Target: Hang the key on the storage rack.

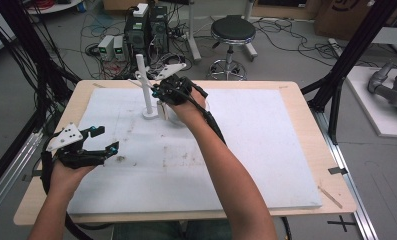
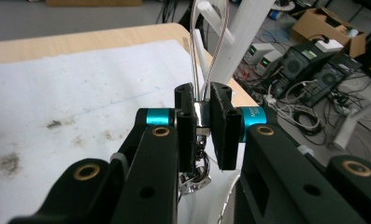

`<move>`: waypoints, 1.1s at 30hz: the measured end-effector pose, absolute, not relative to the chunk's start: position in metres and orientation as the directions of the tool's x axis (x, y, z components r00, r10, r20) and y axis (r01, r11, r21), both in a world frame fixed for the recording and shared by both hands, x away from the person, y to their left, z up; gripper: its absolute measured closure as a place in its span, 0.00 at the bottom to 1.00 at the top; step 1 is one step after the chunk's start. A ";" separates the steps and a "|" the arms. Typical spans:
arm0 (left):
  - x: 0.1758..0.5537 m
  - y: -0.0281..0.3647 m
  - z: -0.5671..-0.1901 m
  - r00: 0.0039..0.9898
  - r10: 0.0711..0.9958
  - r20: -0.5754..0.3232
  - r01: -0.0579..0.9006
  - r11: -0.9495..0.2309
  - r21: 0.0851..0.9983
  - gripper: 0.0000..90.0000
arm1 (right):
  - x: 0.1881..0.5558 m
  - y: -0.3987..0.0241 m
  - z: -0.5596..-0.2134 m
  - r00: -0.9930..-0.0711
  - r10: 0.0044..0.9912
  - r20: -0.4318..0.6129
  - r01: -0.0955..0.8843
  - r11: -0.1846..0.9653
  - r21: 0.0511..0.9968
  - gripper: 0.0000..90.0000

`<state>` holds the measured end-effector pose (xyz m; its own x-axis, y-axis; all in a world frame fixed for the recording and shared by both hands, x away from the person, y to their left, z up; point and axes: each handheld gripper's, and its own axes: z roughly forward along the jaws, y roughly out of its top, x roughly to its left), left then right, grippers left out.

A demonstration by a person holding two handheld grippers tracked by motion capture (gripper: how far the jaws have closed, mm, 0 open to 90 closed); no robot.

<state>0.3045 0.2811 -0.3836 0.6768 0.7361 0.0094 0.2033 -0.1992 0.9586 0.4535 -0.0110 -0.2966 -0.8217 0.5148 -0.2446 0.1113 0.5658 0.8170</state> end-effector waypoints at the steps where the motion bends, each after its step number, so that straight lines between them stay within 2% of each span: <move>1: 0.305 0.281 -0.384 0.677 0.736 0.009 0.203 -0.199 0.959 0.25 | 0.454 -0.011 -0.297 -0.822 0.515 -0.245 0.111 0.566 0.817 0.91; 29: 0.305 0.282 -0.384 0.676 0.737 0.010 0.207 -0.204 0.957 0.25 | 0.464 0.003 -0.306 -0.805 0.513 -0.298 0.120 0.632 0.766 0.91; 30: 0.305 0.282 -0.384 0.676 0.737 0.010 0.207 -0.203 0.957 0.25 | 0.464 0.003 -0.306 -0.799 0.519 -0.303 0.122 0.634 0.764 0.90; 31: 0.305 0.282 -0.384 0.676 0.737 0.011 0.207 -0.204 0.957 0.25 | 0.463 0.003 -0.305 -0.781 0.543 -0.308 0.122 0.617 0.778 0.73; 33: 0.305 0.282 -0.384 0.676 0.737 0.011 0.207 -0.204 0.957 0.25 | 0.462 0.002 -0.303 -0.776 0.555 -0.300 0.129 0.605 0.786 0.73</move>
